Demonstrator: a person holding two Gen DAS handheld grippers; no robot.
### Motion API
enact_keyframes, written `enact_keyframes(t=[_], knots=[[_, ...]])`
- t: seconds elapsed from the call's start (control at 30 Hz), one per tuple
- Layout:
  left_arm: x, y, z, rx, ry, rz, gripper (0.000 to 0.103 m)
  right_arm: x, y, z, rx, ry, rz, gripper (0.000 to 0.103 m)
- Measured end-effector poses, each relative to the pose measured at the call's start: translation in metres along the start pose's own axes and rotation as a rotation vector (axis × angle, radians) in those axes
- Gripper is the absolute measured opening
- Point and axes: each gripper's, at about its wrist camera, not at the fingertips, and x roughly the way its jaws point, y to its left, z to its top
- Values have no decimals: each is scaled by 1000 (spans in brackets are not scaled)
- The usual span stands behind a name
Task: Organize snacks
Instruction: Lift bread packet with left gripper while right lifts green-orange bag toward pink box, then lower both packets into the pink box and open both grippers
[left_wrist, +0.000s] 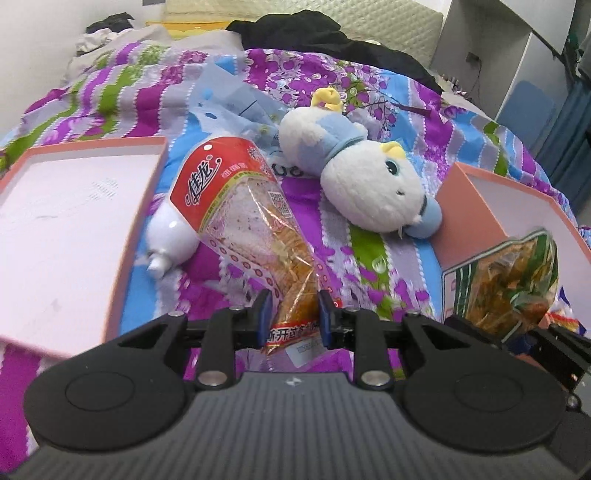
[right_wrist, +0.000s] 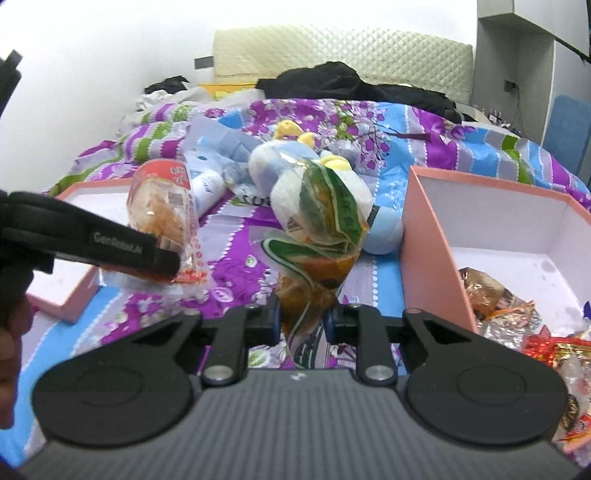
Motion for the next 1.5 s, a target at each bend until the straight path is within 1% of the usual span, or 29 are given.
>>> enact_keyframes(t=[0.17,0.37,0.6,0.77,0.97,1.17,1.3,1.5], knots=[[-46,-10,-16,10,3,-31,30,-38,-4,2,45,8,14,25],[-103,-17,-32,12,-29,-59,30,-94,-6,4,80,-14,9,25],[-167,-24,-62,20,-51,-90,30,-156,-5,-5,106,-37,14,25],[-202,-34,-82,25,-59,-121,30,-191,-4,-12,127,-52,27,25],[-221,-61,-92,59,-68,-164,30,-219,-15,-17,130,-86,11,25],[-218,-89,-87,50,-52,-241,30,-235,-40,-17,169,-113,-62,25],[-207,-115,-76,82,-37,-284,30,-238,-66,-15,208,-124,-112,25],[-175,-158,-42,152,-21,-331,30,-225,-108,-2,255,-126,-169,25]])
